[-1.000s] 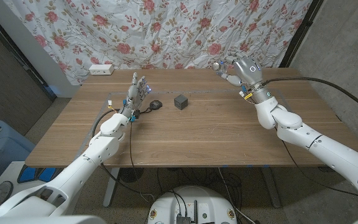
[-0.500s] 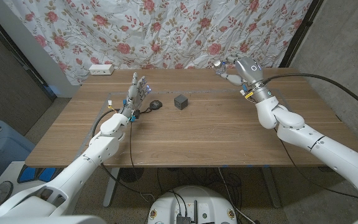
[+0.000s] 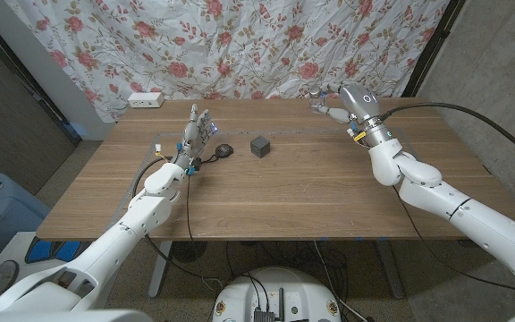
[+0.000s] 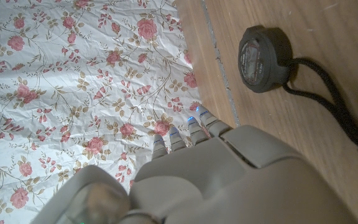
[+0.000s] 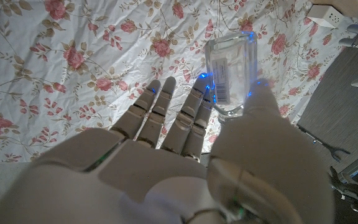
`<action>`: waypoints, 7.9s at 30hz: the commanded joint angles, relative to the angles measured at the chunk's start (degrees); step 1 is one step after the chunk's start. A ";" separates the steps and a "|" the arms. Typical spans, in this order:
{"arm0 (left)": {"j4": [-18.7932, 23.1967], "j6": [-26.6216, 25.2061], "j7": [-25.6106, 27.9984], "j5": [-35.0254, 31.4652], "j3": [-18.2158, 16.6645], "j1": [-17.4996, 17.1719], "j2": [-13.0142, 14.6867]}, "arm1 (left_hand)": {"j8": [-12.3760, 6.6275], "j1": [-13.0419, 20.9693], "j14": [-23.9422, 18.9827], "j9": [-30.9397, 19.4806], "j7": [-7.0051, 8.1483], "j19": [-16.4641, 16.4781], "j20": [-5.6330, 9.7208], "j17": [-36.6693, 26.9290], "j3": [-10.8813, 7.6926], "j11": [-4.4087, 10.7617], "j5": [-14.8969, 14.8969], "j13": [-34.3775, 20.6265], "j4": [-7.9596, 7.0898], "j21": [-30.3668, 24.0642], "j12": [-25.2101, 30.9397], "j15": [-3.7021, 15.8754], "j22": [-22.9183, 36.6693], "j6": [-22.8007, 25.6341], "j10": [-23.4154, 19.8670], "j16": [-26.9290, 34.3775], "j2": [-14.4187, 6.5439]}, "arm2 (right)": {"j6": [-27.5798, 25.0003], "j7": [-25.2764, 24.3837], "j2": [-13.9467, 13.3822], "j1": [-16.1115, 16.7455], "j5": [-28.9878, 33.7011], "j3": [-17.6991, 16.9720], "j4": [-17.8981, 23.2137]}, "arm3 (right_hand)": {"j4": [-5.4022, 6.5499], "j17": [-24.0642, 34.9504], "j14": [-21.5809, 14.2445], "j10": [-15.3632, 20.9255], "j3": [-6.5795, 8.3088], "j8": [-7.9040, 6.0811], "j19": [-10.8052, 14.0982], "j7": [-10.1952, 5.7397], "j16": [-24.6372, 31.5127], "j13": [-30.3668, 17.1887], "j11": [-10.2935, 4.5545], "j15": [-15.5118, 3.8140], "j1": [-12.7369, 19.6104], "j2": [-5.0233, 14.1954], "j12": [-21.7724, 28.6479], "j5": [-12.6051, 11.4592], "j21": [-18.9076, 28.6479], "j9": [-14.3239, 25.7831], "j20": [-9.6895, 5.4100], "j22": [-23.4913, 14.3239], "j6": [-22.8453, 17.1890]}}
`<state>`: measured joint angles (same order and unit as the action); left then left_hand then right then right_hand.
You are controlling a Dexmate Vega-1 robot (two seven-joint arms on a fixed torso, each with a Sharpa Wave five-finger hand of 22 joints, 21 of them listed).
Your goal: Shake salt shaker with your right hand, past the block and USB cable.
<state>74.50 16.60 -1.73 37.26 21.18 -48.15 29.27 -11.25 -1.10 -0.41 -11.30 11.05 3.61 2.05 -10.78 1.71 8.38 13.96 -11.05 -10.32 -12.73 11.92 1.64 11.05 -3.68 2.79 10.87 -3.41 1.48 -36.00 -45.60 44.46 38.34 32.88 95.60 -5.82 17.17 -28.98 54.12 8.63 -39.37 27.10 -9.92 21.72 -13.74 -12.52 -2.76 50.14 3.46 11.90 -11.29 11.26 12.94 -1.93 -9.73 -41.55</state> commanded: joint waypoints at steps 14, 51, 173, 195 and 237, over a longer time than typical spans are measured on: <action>0.01 0.00 -0.01 0.01 -0.01 0.00 0.00 | -0.26 -0.01 -0.06 -0.35 0.39 0.29 1.38 -0.34 0.09 0.57 0.26 -0.22 -0.35 -0.26 0.24 6.12 0.27 0.22 -0.02 0.28 -5.78 | 0.94 7.78 1.41 2.50 -9.53 -2.30 0.68 | 0.35 0.63 -0.80 1.99 1.03 0.12 -0.07 -2.62 1.02 -0.66 0.05 -8.54 -1.28 2.02 0.99 -0.18 0.04 -1.18 0.49 -0.26 -3.92; -0.02 0.01 -0.01 0.00 0.00 0.02 -0.02 | -0.23 -0.01 -0.08 -0.35 0.53 0.30 1.35 -0.34 0.09 0.64 0.26 -0.22 -0.35 -0.26 0.24 6.02 0.27 0.17 -0.03 0.29 -5.78 | 0.90 6.34 3.81 5.75 -12.76 -0.94 -1.95 | -1.40 1.16 -1.93 3.36 2.04 1.79 0.48 -2.67 1.98 -0.40 0.07 -8.77 0.05 3.08 1.01 0.01 0.22 -2.31 0.17 -0.26 -4.19; 0.00 0.00 -0.01 0.01 0.00 0.02 -0.01 | -0.25 -0.01 -0.08 -0.35 0.46 0.30 1.38 -0.34 0.09 0.59 0.26 -0.22 -0.35 -0.26 0.21 6.06 0.27 0.20 0.04 0.28 -5.78 | 1.73 2.19 10.01 6.37 -12.43 9.09 -12.23 | -2.18 1.94 1.29 -3.21 -0.45 8.16 -1.04 -2.42 0.91 1.41 0.00 -7.42 -4.17 -2.15 -1.23 -0.47 -0.18 -1.52 1.29 -0.24 1.01; -0.05 0.02 -0.03 0.00 0.00 0.04 -0.02 | -0.25 -0.01 -0.08 -0.35 0.48 0.27 1.36 -0.34 0.09 0.59 0.26 -0.22 -0.35 -0.25 0.23 5.97 0.27 0.21 0.01 0.29 -5.78 | 4.02 5.87 8.58 6.08 -14.33 8.17 -10.84 | -0.70 1.56 7.61 -13.87 -3.67 14.67 -5.34 0.33 -2.25 1.46 2.78 -3.89 -11.60 -6.21 -1.51 -2.31 -0.58 -2.10 4.00 -0.24 11.08; -0.03 0.02 0.01 -0.02 0.02 0.02 -0.05 | -0.24 -0.01 -0.08 -0.35 0.48 0.28 1.35 -0.34 0.09 0.57 0.26 -0.22 -0.35 -0.25 0.21 6.11 0.27 0.17 0.03 0.28 -5.78 | 14.18 22.27 7.38 7.69 -34.59 0.77 -9.51 | 2.64 0.14 29.11 -44.18 -8.05 29.14 -19.96 6.24 -10.36 2.20 11.63 7.86 -24.85 -6.71 -1.96 -6.18 -0.79 -2.23 7.49 -0.15 37.86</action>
<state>74.45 16.59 -1.73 37.26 21.20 -48.12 29.24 -11.25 -1.10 -0.41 -11.30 11.05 3.61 2.05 -10.78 1.71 8.38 13.96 -11.05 -10.32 -12.73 11.92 1.64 11.05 -3.68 2.79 10.87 -3.41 14.80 -16.59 -38.33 50.99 9.57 36.25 85.00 -3.24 17.27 -0.56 10.38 0.80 -10.36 7.43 -3.68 11.43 -11.44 -1.11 4.95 25.79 -3.46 10.15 -17.18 10.38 10.65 5.43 -9.73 -4.33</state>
